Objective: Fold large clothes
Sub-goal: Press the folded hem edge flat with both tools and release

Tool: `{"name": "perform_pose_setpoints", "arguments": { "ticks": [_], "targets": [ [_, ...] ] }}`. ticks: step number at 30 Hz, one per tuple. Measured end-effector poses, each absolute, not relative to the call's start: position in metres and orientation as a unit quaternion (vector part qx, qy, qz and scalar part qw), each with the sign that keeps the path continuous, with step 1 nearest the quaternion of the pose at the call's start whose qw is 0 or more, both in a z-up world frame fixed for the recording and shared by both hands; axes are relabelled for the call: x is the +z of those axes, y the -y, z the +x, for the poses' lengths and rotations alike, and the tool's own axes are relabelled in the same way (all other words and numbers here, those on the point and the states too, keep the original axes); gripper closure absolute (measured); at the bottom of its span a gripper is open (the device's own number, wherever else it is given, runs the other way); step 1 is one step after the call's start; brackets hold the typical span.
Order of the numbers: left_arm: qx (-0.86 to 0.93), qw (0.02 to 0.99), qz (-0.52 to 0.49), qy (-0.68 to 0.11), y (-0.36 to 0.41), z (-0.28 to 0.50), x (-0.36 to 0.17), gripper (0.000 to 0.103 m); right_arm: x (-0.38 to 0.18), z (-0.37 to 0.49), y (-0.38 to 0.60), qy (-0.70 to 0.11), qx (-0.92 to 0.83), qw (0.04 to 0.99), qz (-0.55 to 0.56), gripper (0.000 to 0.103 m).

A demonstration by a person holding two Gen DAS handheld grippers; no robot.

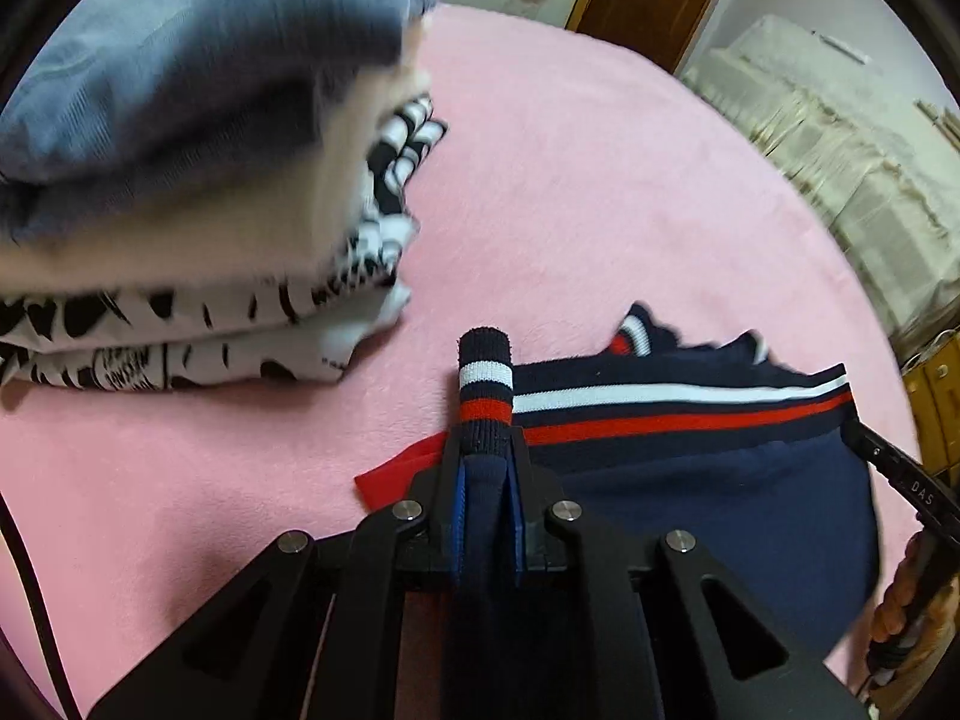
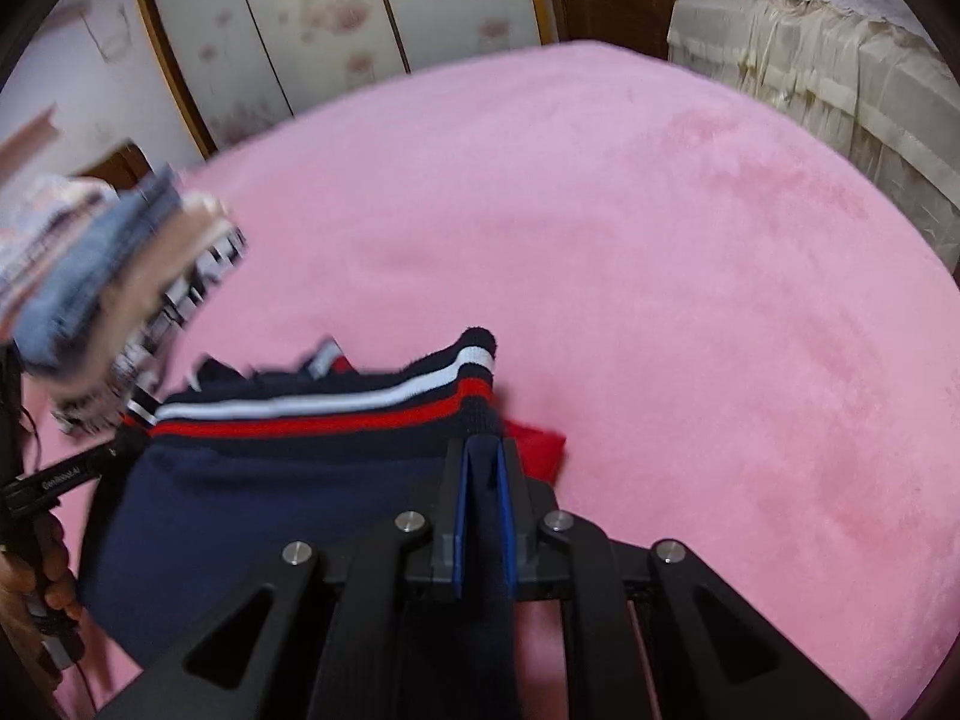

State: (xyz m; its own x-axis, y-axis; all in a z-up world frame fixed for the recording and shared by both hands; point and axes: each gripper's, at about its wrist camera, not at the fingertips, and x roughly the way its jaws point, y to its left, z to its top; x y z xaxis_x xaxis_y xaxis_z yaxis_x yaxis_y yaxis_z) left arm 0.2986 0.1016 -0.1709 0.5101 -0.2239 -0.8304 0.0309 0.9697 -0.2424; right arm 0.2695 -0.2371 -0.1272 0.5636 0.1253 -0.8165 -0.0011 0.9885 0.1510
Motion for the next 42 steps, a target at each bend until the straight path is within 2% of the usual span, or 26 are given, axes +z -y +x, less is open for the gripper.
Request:
{"name": "perform_pose_setpoints", "arguments": {
  "ticks": [2,5,8,11,14,17,18,19,21,27,42],
  "targets": [
    [-0.067,0.865,-0.093,-0.488,-0.102,0.299,-0.168,0.090,-0.122,0.266,0.240,-0.465,0.036,0.882,0.072,0.089],
    [-0.053,0.868,-0.084,-0.486,-0.095,0.291,-0.155,0.077,-0.106,0.257,0.244,-0.450,0.038,0.888,0.088,0.085],
    [-0.038,0.879,-0.068,-0.471,-0.092,0.270,-0.134,0.076,-0.085,0.237,0.231,-0.427,0.060,0.898,0.082,0.085],
    [-0.051,0.891,-0.097,-0.441,-0.081,0.242,-0.112,0.073,-0.079,0.215,0.205,-0.426,0.113,0.894,0.078,0.085],
    [-0.072,0.891,-0.122,-0.431,-0.070,0.208,-0.112,0.073,-0.086,0.193,0.171,-0.431,0.156,0.886,0.063,0.085],
    [-0.053,0.892,-0.100,-0.438,-0.061,0.185,-0.129,0.073,-0.101,0.180,0.155,-0.435,0.144,0.889,0.022,0.085],
    [-0.039,0.892,-0.090,-0.442,-0.062,0.179,-0.137,0.073,-0.106,0.177,0.157,-0.435,0.130,0.891,0.013,0.087],
    [-0.022,0.891,-0.083,-0.446,-0.066,0.174,-0.147,0.073,-0.110,0.176,0.162,-0.434,0.122,0.893,0.013,0.093],
    [-0.023,0.890,-0.101,-0.443,-0.074,0.168,-0.157,0.073,-0.115,0.174,0.181,-0.431,0.084,0.898,0.018,0.093],
    [-0.029,0.892,-0.109,-0.438,-0.080,0.164,-0.161,0.073,-0.126,0.165,0.238,-0.444,0.042,0.889,0.104,0.096],
    [-0.021,0.885,-0.117,-0.451,-0.077,0.173,-0.159,0.071,-0.126,0.161,0.229,-0.446,0.030,0.889,0.099,0.092]
  ]
}}
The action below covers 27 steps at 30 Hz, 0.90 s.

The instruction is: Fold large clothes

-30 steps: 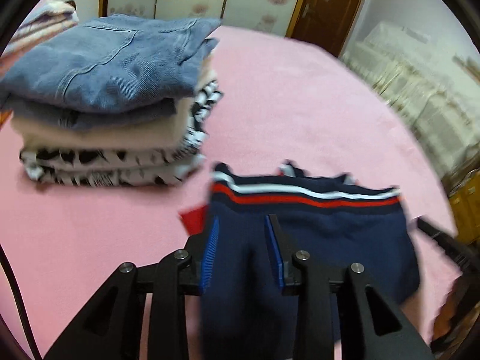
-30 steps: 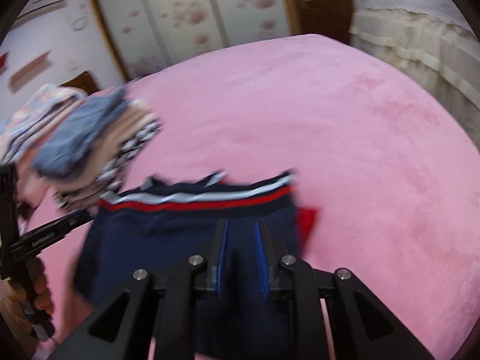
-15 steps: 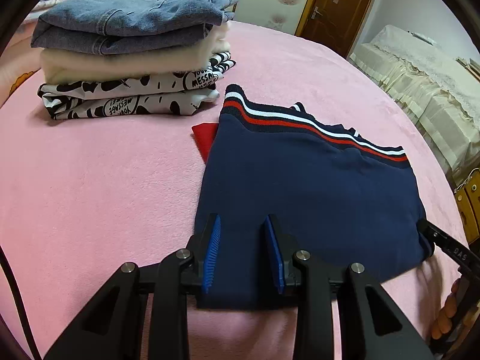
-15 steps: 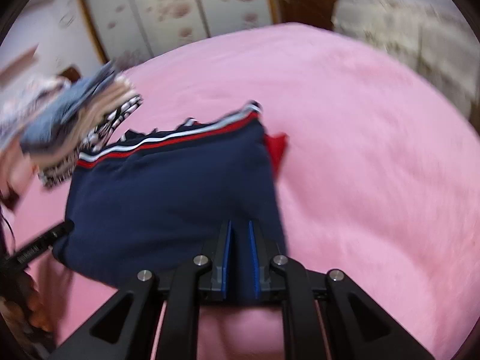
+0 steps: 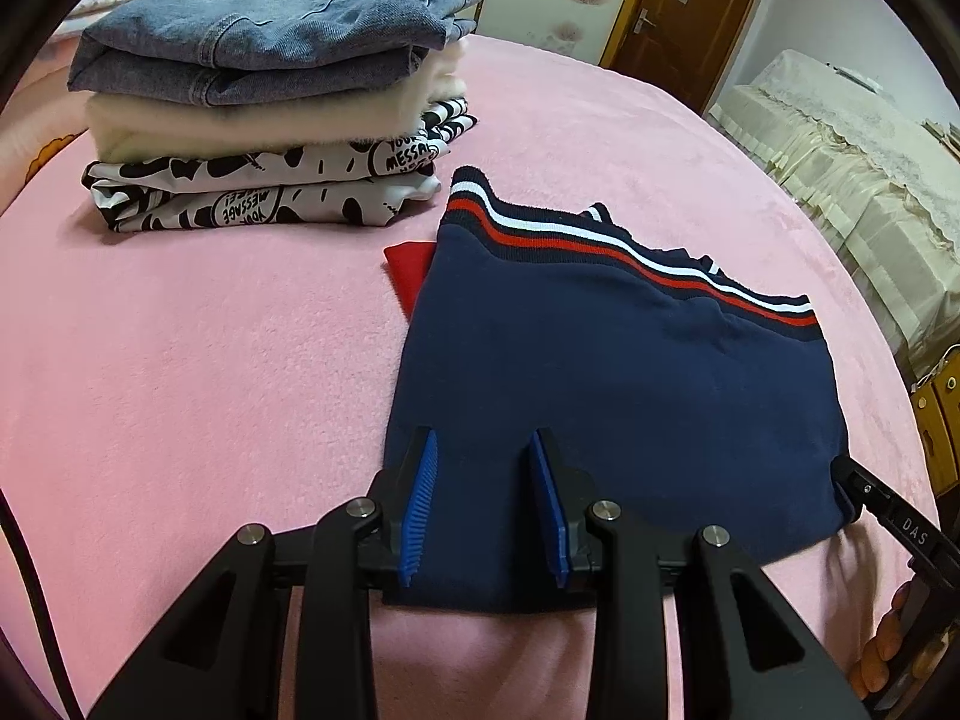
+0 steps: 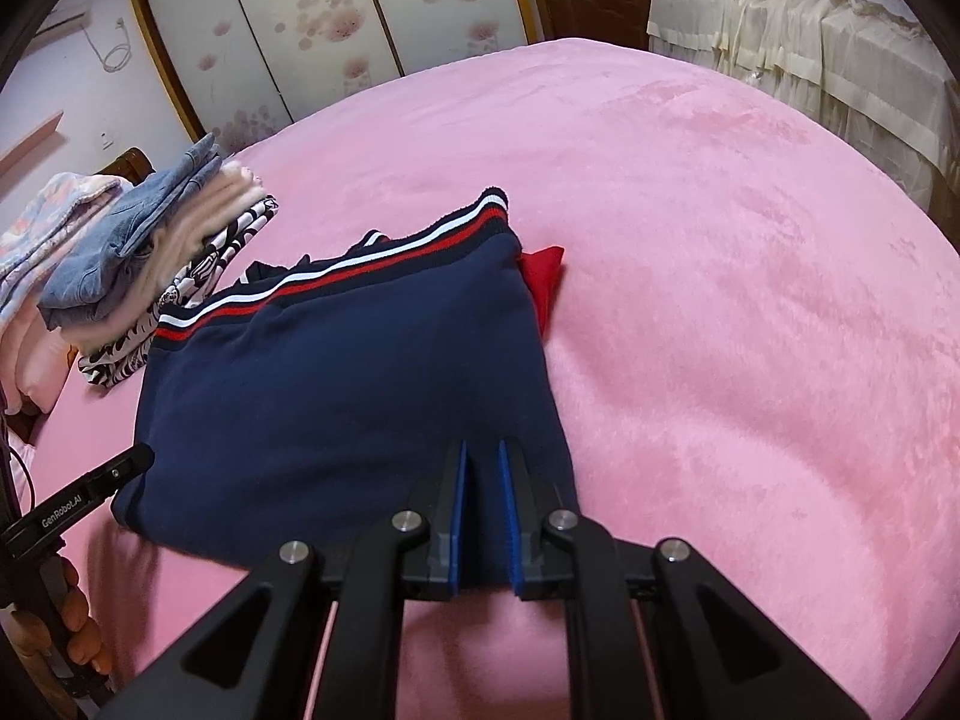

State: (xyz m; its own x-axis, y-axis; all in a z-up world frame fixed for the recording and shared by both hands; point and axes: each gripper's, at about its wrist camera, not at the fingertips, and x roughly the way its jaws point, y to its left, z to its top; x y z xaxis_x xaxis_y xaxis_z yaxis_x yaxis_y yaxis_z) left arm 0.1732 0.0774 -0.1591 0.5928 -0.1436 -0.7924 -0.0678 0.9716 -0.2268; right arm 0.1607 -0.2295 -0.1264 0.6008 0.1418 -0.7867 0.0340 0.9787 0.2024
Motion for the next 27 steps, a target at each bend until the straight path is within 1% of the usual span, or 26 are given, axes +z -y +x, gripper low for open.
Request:
{"name": "perform_pose_setpoints", "arguments": {
  "ticks": [4,9,18,24,27],
  "targets": [
    [-0.023,0.881,-0.125,-0.456,-0.075,0.171,-0.154,0.064,-0.123,0.158,0.226,-0.448,0.028,0.888,0.098,0.092],
    [-0.020,0.878,-0.123,-0.462,-0.070,0.164,-0.144,0.051,-0.116,0.151,0.222,-0.452,0.032,0.885,0.107,0.092],
    [-0.022,0.869,-0.130,-0.478,-0.067,0.131,-0.123,0.051,-0.096,0.120,0.211,-0.452,0.052,0.882,0.124,0.092],
    [-0.044,0.858,-0.146,-0.490,-0.069,0.101,-0.116,0.050,-0.088,0.097,0.192,-0.454,0.071,0.882,0.102,0.092],
    [-0.060,0.848,-0.167,-0.499,-0.072,0.089,-0.119,0.048,-0.089,0.088,0.183,-0.457,0.081,0.880,0.103,0.088]
  ]
}}
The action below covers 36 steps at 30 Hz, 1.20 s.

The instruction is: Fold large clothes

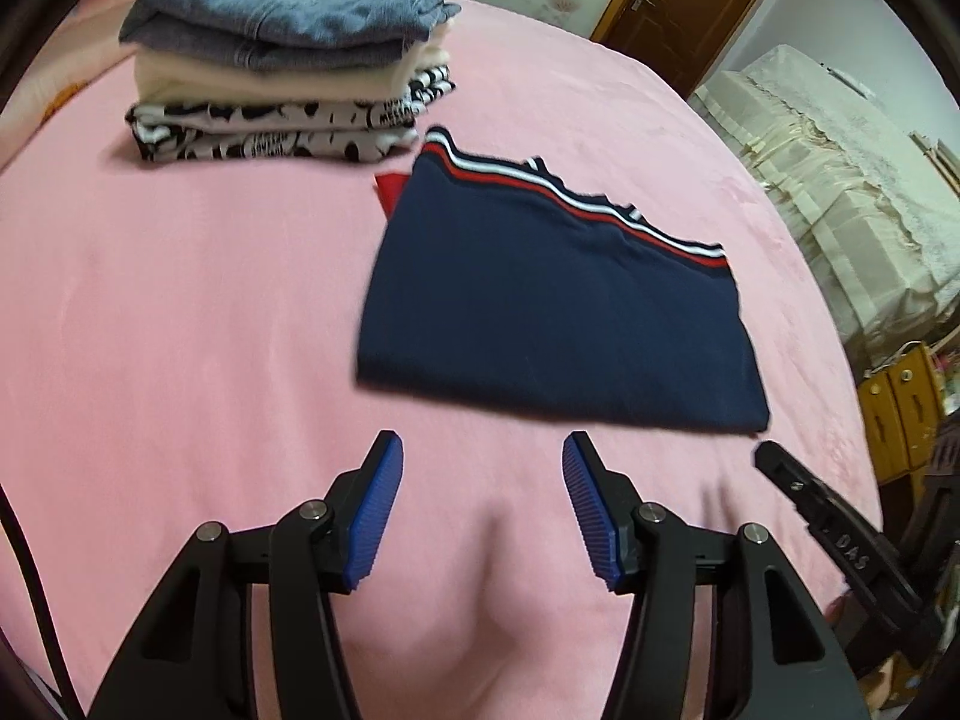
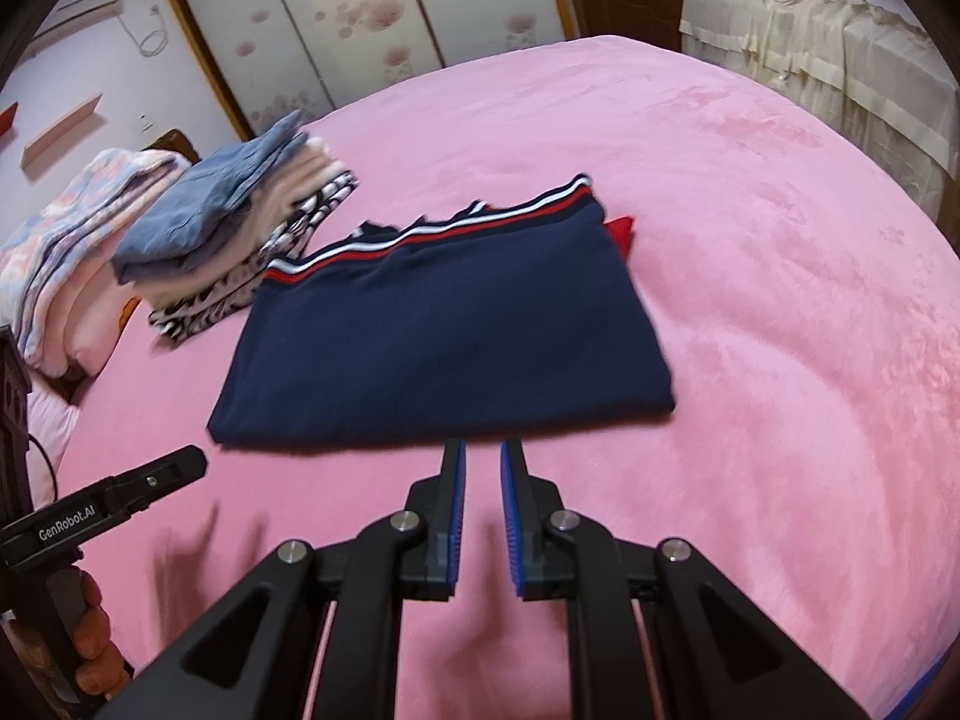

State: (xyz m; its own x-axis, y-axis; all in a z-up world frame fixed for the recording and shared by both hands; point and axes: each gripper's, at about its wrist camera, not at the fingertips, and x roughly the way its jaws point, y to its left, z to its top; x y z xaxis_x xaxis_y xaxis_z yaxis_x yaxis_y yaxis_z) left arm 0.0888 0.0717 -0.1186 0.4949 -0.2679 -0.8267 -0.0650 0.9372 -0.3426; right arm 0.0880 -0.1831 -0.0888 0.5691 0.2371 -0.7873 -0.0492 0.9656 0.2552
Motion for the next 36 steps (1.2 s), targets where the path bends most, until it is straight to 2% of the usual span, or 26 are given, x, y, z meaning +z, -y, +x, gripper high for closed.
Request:
{"name": "perform_pose_setpoints", "arguments": {
  "ticks": [13,28,29,31,33,36],
  "targets": [
    [-0.106,0.817,-0.316,-0.471,-0.101,0.107,-0.182,0.046,-0.102,0.101,0.164,-0.465,0.103,0.872,0.110,0.086],
    [-0.091,0.842,-0.351,-0.399,-0.109,0.181,-0.187,0.046,-0.093,0.138,0.148,-0.428,0.114,0.892,0.087,0.086],
    [-0.087,0.843,-0.355,-0.395,-0.110,0.183,-0.185,0.049,-0.090,0.144,0.145,-0.422,0.111,0.896,0.079,0.086],
    [-0.076,0.847,-0.360,-0.383,-0.112,0.186,-0.178,0.063,-0.086,0.161,0.136,-0.404,0.103,0.907,0.056,0.087],
    [-0.071,0.854,-0.352,-0.377,-0.111,0.188,-0.170,0.087,-0.085,0.177,0.129,-0.391,0.098,0.914,0.038,0.088],
    [-0.058,0.875,-0.310,-0.367,-0.101,0.184,-0.156,0.089,-0.096,0.204,0.118,-0.390,0.098,0.915,0.014,0.093]
  ]
}}
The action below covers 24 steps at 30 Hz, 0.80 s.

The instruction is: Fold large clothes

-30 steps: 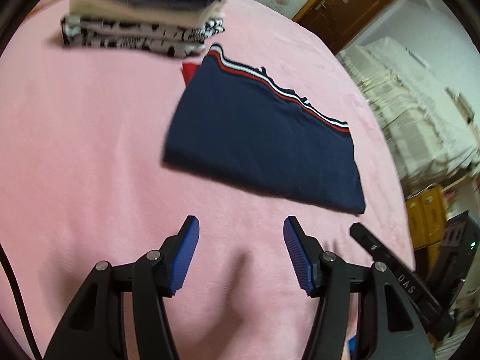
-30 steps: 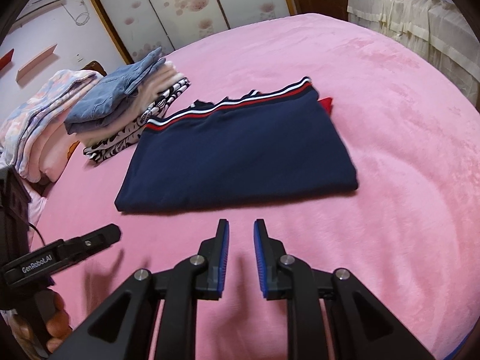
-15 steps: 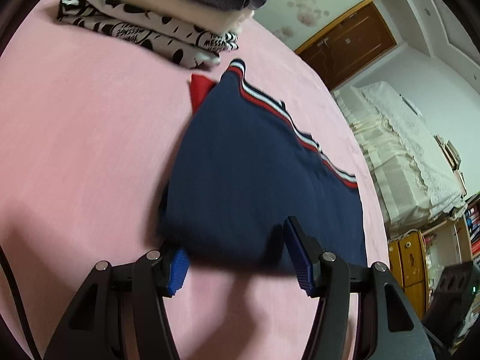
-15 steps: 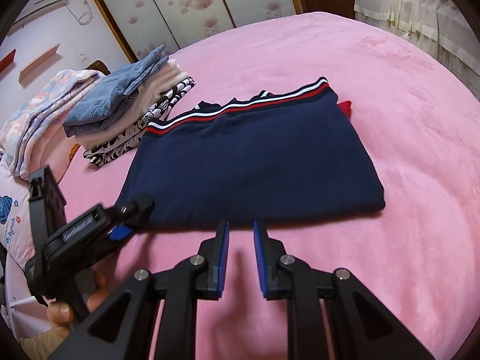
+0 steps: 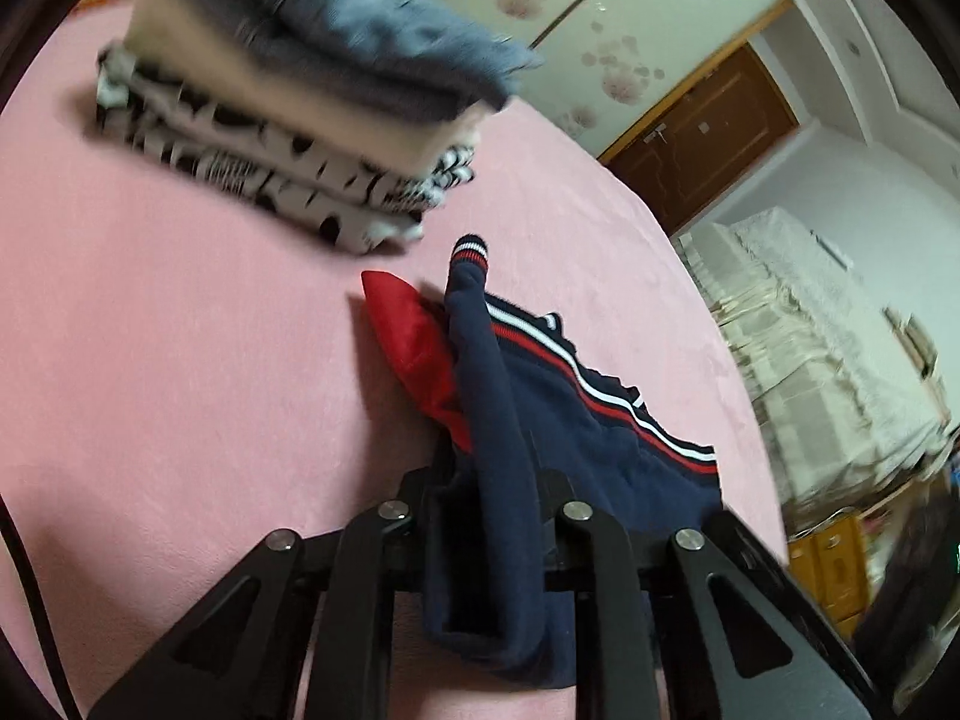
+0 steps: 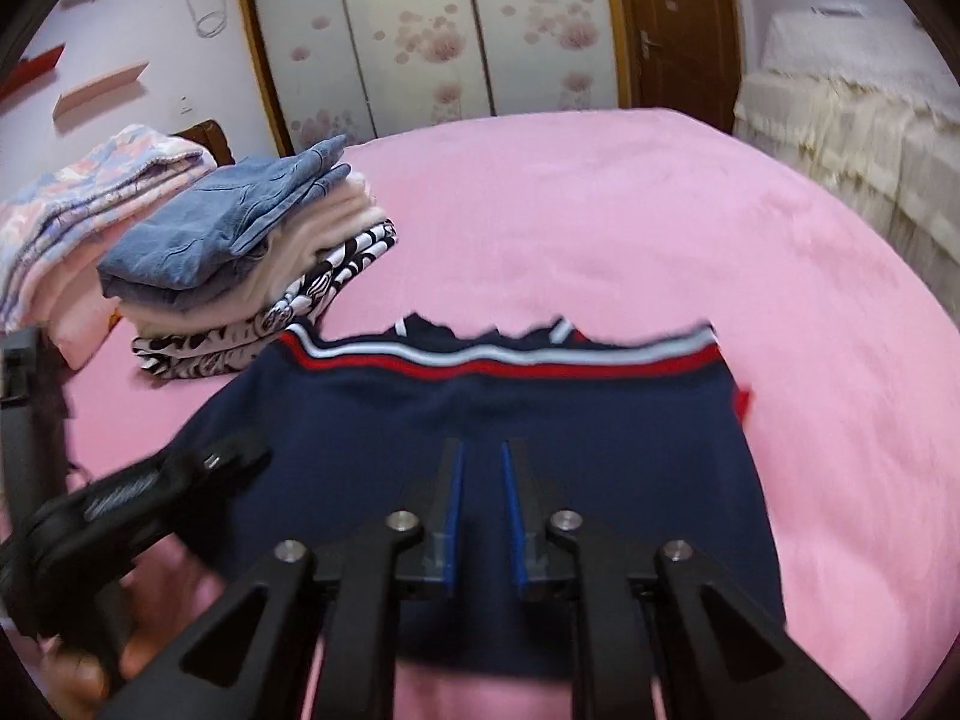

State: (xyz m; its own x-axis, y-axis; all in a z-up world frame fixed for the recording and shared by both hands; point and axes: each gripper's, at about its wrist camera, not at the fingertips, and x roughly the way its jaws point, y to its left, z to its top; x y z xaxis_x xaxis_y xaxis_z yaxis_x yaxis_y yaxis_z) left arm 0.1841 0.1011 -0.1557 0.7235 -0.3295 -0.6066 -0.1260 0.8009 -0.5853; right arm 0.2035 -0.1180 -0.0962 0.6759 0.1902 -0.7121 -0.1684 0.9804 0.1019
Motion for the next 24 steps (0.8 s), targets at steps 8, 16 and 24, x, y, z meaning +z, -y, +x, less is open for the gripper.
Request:
{"name": "perform_pose_setpoints", "arguments": {
  "ticks": [8,16,24],
  "targets": [
    [-0.082,0.915,-0.216,-0.331,-0.059,0.176,-0.113,0.091,-0.149,0.228,0.118,-0.452,0.113,0.884,0.029,0.103],
    [-0.134,0.926,-0.159,-0.316,0.003,0.184,-0.076,0.091,-0.136,0.226,0.156,-0.468,0.168,0.856,0.139,0.103],
    [-0.172,0.920,-0.112,-0.335,0.079,0.197,-0.076,0.091,-0.107,0.157,0.264,-0.416,0.071,0.887,0.186,0.103]
  ]
}}
